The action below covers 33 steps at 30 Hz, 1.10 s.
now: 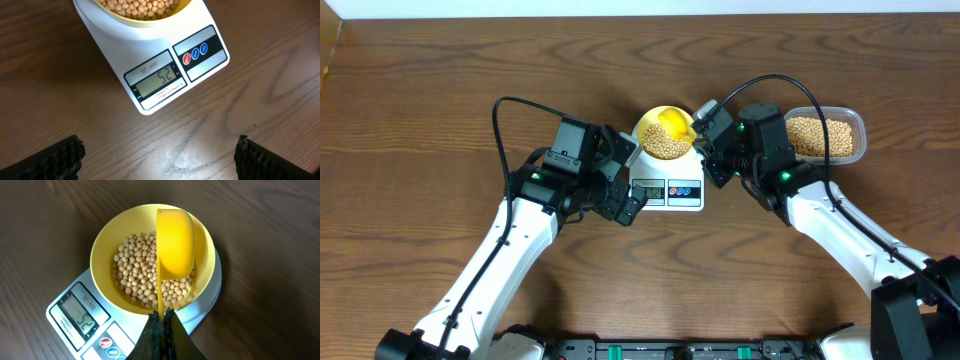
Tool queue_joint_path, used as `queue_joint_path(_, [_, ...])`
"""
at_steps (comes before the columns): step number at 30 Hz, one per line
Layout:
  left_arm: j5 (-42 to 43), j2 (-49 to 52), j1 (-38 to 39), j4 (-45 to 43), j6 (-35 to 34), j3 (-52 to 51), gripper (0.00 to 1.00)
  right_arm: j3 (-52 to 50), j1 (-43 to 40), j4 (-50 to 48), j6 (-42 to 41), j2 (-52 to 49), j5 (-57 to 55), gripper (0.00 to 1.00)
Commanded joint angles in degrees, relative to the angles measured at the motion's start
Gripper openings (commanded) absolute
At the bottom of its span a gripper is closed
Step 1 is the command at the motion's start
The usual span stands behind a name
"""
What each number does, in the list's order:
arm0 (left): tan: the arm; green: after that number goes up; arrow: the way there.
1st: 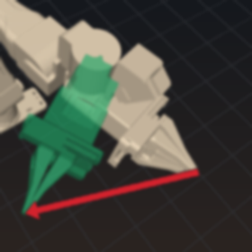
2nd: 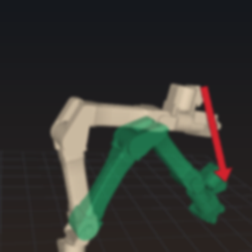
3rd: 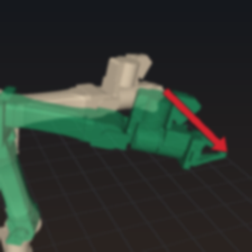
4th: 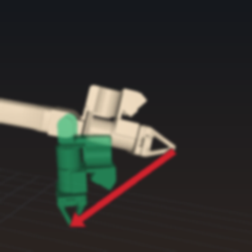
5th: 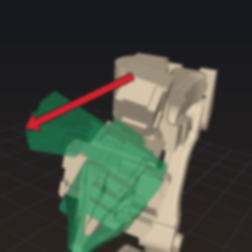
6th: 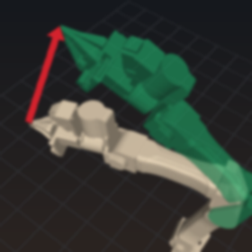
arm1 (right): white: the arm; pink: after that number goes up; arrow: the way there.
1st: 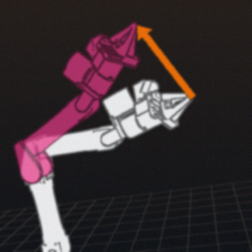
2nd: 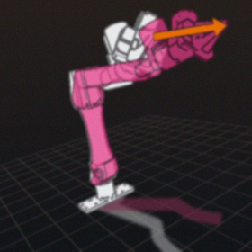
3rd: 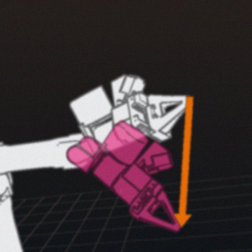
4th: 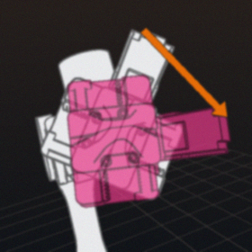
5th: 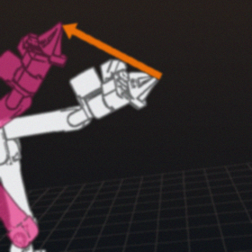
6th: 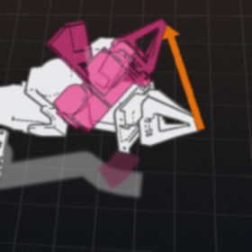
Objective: Scoop item into bowl and weigh 50g on scale
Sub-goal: 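Tip the scoop over the yellow bowl to pour soybeans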
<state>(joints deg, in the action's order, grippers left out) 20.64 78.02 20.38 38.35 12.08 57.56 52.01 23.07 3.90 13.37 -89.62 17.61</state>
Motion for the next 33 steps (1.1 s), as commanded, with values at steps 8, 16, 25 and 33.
queue_joint_path(8, [-0.37,0.22,0.07,-0.04,0.76,-0.39,0.98,0.24,3.02,0.17,1.29,-2.14,0.74,0.01])
queue_joint_path(16, [-0.37,0.22,0.07,-0.04,0.76,-0.39,0.98,0.26,3.58,0.39,-1.11,-2.14,0.76,0.01])
queue_joint_path(25, [-0.37,0.22,0.07,-0.04,0.76,-0.39,0.98,0.26,3.61,0.15,-2.23,-2.14,0.76,0.01])
queue_joint_path(33, [-0.37,0.22,0.07,-0.04,0.76,-0.39,0.98,0.26,3.61,-0.31,-1.99,-2.14,-4.7,0.01])
